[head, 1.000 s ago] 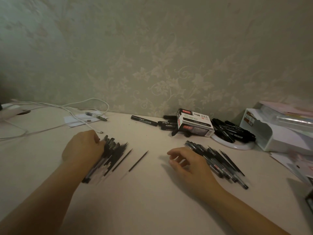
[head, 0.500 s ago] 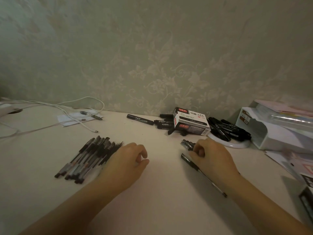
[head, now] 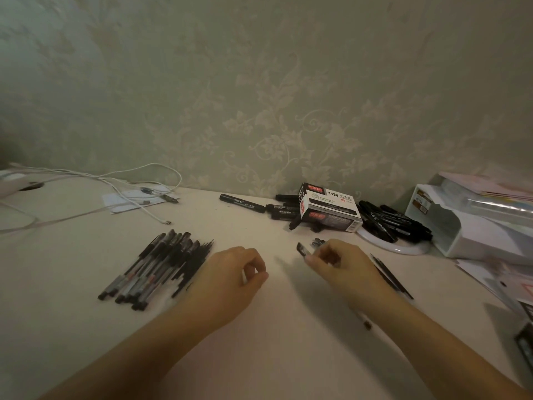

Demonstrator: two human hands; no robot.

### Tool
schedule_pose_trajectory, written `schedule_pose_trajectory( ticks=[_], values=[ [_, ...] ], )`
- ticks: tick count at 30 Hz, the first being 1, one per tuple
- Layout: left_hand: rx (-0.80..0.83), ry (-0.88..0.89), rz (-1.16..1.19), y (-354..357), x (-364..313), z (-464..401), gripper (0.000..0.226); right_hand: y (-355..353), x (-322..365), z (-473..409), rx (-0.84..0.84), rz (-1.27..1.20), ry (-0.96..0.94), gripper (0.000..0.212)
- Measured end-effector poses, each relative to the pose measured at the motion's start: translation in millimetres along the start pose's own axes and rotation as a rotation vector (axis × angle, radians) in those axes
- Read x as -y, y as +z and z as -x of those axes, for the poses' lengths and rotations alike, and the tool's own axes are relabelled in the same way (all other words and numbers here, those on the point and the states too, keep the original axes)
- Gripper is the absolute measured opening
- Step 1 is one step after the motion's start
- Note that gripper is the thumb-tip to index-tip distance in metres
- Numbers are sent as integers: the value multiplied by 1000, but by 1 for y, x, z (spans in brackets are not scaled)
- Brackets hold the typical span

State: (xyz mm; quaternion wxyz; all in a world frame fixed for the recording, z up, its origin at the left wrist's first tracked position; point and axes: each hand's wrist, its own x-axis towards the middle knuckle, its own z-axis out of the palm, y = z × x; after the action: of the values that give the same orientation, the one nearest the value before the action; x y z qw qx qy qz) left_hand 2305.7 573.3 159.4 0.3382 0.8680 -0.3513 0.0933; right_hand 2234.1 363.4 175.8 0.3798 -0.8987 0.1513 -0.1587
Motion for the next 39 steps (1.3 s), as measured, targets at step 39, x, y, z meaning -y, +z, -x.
schedule_pose_trajectory(
  ticks=[39],
  values=[
    [-19,27,-305,3,-2,-8,55,35,1,11,-10,-715,-29,3]
  ],
)
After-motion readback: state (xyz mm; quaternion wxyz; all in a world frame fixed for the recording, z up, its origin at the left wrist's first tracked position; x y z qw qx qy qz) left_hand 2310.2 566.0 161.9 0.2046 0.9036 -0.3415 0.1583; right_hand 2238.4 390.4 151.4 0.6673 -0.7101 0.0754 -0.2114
